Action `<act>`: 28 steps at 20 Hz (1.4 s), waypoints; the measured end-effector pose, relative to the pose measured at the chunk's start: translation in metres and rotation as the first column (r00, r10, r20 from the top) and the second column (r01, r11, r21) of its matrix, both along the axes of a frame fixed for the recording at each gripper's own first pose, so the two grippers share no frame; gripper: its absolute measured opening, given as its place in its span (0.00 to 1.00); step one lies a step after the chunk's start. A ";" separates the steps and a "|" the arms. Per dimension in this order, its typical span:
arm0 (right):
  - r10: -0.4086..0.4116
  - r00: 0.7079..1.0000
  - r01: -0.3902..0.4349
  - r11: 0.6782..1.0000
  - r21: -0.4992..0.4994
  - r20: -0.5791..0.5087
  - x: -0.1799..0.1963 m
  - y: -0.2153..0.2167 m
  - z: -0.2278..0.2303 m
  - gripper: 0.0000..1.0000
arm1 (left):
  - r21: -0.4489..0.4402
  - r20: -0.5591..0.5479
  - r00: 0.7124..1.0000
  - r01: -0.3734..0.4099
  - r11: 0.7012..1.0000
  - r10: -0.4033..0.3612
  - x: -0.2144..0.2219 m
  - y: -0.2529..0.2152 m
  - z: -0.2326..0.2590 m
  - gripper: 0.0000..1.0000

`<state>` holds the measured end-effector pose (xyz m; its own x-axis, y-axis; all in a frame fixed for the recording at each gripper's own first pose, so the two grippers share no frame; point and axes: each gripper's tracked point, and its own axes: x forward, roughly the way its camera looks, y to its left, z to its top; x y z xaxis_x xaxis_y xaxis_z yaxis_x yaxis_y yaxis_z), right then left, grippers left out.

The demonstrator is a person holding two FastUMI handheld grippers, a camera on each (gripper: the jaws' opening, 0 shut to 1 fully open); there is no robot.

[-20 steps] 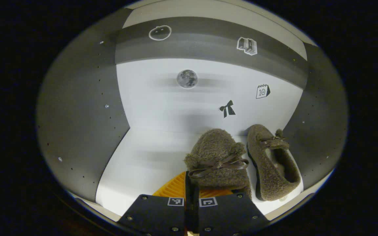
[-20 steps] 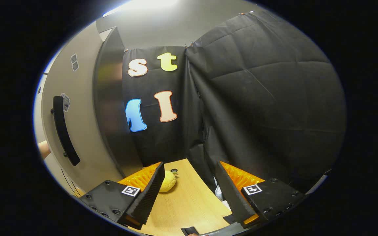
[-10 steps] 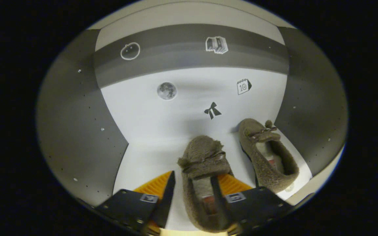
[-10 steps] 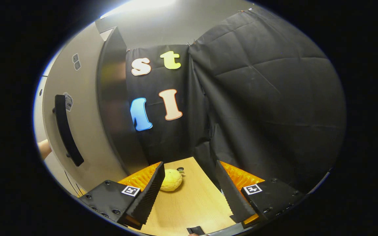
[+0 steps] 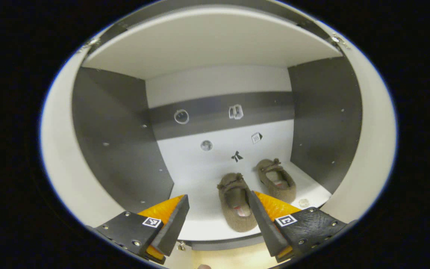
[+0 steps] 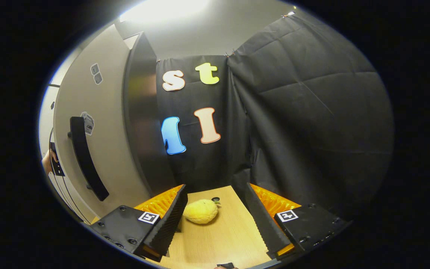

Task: Grab one shoe with the right hand and put it into the shoe cabinet, grab the other shoe with the left hand and put it into the shoe cabinet; then close the right door with the right hand and the left door with the left hand.

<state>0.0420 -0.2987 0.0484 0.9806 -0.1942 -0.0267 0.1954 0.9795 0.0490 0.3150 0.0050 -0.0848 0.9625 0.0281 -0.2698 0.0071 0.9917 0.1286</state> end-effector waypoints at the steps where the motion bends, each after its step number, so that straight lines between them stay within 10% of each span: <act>1: 0.013 1.000 -0.013 1.000 -0.004 0.002 0.003 0.003 0.004 0.92 | 0.001 0.031 0.999 -0.013 1.000 0.013 -0.021 0.003 0.011 1.00; 13: 0.074 0.997 -0.074 0.997 -0.005 0.037 0.028 0.042 0.038 0.98 | 0.068 0.202 0.972 -0.137 0.988 0.121 -0.201 -0.012 0.001 1.00; 28: -0.058 0.997 0.060 0.996 -0.061 0.042 0.009 0.079 0.054 0.98 | -0.113 0.041 0.998 -0.034 0.993 0.039 -0.217 -0.021 -0.078 0.94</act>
